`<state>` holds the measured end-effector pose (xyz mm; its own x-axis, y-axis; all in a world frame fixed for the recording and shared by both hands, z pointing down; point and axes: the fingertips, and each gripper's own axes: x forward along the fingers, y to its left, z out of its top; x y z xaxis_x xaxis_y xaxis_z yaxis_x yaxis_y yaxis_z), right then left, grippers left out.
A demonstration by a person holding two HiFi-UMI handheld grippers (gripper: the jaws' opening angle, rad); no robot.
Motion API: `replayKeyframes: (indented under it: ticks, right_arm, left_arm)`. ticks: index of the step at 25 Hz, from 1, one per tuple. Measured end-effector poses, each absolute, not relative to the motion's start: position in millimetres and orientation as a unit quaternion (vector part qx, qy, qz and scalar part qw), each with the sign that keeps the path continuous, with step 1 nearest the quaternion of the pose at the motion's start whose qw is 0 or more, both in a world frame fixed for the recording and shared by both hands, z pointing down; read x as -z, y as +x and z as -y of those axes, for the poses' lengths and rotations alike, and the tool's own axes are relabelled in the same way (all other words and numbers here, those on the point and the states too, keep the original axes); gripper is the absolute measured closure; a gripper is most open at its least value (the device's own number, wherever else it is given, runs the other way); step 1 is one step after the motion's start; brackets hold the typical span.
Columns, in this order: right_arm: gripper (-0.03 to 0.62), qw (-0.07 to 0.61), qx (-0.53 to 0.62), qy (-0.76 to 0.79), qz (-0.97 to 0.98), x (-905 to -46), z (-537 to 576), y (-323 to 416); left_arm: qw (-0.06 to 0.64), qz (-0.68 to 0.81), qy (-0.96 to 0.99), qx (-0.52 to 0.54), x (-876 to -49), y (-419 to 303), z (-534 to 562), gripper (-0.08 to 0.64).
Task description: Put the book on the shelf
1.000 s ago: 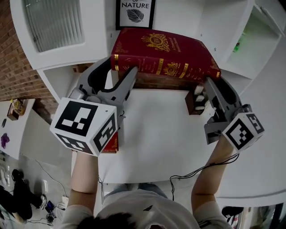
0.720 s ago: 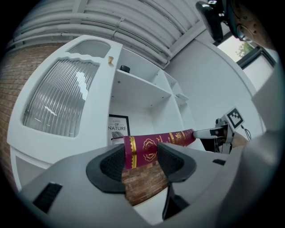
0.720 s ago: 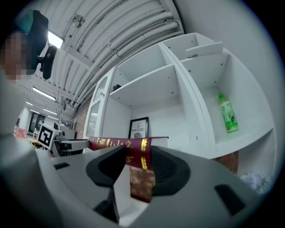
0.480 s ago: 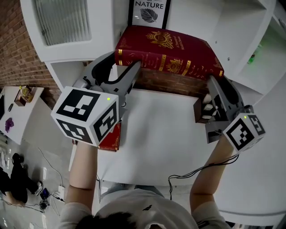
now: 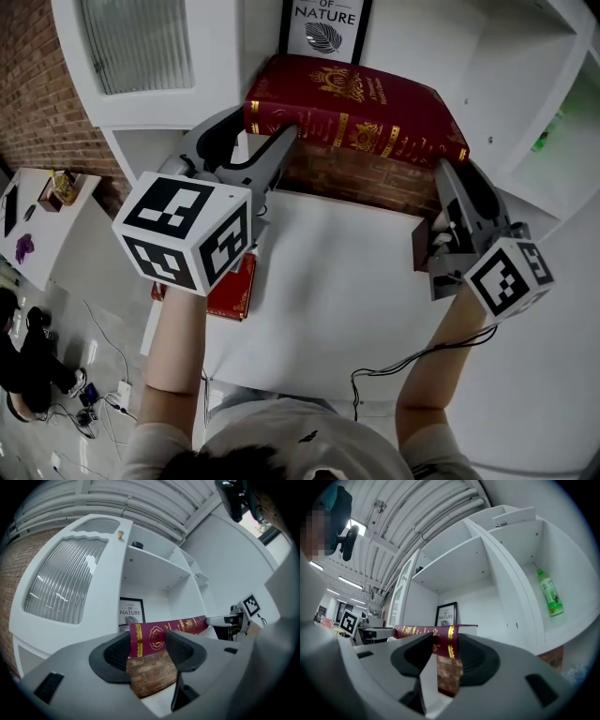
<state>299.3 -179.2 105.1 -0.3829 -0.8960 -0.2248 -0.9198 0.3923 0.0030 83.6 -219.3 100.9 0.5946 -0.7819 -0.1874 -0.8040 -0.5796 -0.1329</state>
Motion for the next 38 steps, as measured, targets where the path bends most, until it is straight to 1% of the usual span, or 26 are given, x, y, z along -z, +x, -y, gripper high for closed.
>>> replayKeyframes:
  ticks: [20, 29, 38]
  right_arm:
    - [0.422, 0.117, -0.061, -0.534, -0.835, -112, 196, 307]
    - [0.422, 0.126, -0.057, -0.532, -0.835, -110, 199, 309]
    - [0.434, 0.140, -0.050, -0.525, -0.838, -111, 193, 309]
  left_arm:
    - [0.104, -0.467, -0.876, -0.056, -108, 88, 227, 0.330]
    - [0.127, -0.487, -0.862, -0.057, -106, 82, 219, 0.330]
    - [0.129, -0.493, -0.858, -0.066, -106, 79, 208, 0.357]
